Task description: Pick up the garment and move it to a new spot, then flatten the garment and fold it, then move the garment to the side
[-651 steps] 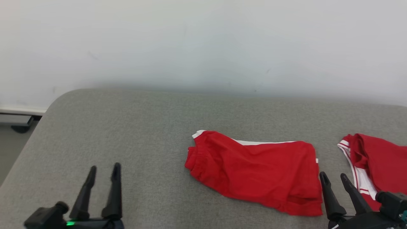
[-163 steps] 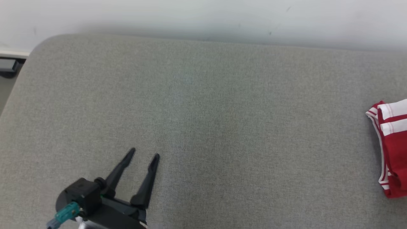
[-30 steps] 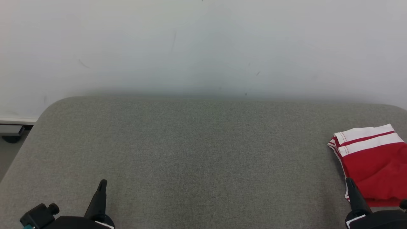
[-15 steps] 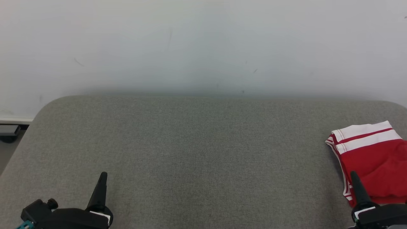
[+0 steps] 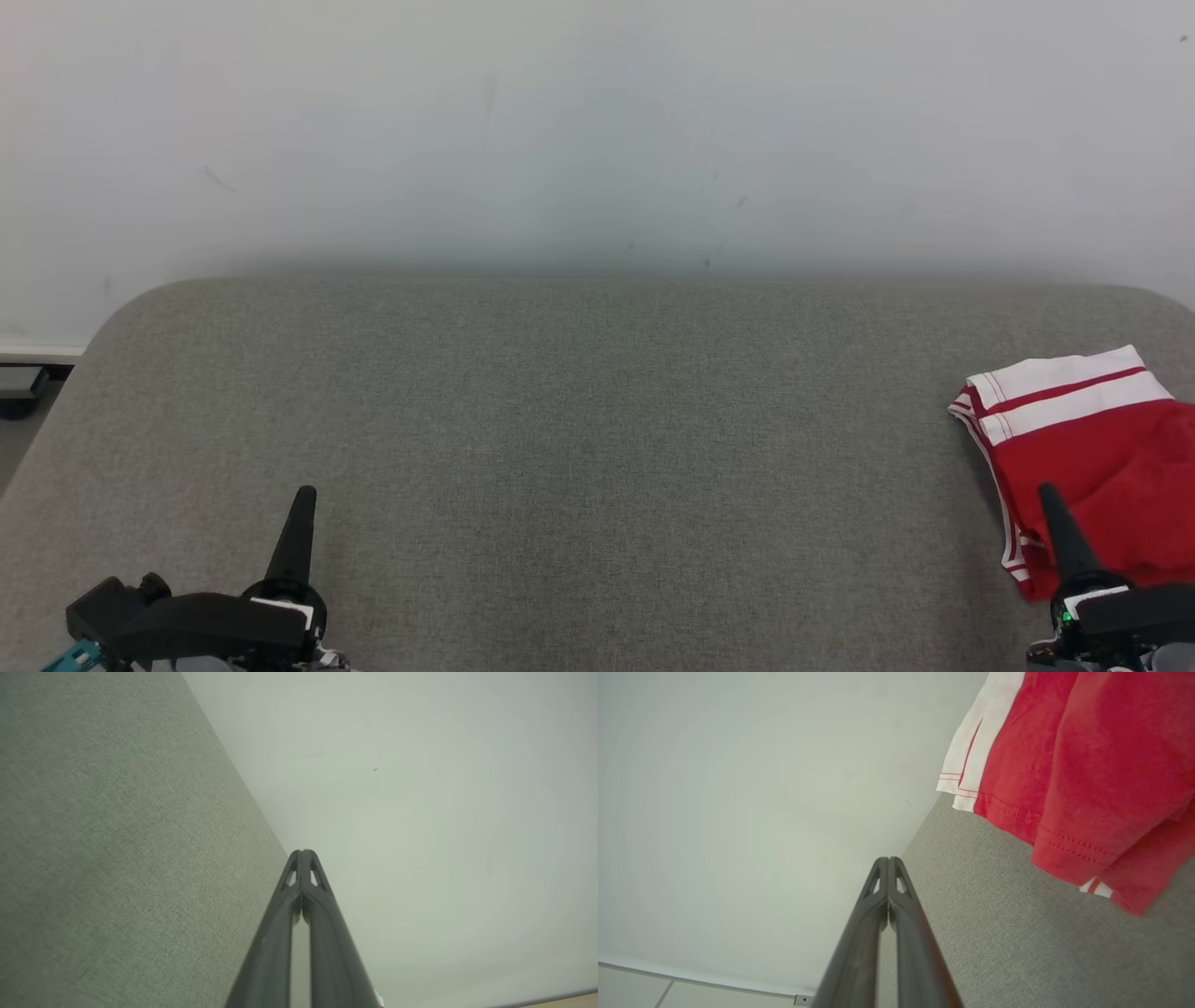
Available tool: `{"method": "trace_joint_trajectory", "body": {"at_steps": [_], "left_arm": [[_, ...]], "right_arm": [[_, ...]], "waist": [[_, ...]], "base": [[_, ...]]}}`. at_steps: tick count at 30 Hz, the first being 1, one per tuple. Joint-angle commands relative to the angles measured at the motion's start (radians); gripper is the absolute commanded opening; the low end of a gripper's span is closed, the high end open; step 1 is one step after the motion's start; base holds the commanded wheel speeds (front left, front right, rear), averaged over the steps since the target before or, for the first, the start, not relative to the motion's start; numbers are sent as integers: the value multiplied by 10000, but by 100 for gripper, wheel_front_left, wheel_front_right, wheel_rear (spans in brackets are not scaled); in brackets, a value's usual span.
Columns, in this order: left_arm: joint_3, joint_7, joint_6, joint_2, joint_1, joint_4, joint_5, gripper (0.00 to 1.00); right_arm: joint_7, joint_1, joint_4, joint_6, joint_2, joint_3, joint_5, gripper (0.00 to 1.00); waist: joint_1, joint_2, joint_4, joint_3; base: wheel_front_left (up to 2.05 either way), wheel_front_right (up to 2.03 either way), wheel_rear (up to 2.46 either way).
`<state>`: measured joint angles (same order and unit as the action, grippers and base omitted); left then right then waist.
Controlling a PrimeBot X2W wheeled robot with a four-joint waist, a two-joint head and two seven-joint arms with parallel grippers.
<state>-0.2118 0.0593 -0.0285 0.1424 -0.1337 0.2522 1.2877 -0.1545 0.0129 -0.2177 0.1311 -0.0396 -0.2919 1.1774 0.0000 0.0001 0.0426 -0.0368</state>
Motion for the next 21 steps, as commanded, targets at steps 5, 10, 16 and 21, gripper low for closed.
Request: {"method": "trace_joint_trajectory", "body": {"at_steps": [5,10,16,21], "left_arm": [[148,-68,-178,-59,-377,127,479,0],[222,-109,-286,-163,-510,295,879,0],[305,-148,-385,-275,-656,480,1304,0],[366,-173,-481,-366,-764,633,1655,0]], "right_arm": [[-116,315,2,-2,-115,-133,502,0],[-218,421,-65,-2,-118,-211,902,0],[-336,521,-140,-3,-124,-301,1360,0],[-429,650,-190,-3,-127,-369,1741,0]], "waist": [[0,-1,-39,33],[0,-1,-80,69],[0,-1,-130,111],[0,-1,-172,147]], "base": [[0,0,0],[0,0,0],[0,0,0],[0,0,0]]}}
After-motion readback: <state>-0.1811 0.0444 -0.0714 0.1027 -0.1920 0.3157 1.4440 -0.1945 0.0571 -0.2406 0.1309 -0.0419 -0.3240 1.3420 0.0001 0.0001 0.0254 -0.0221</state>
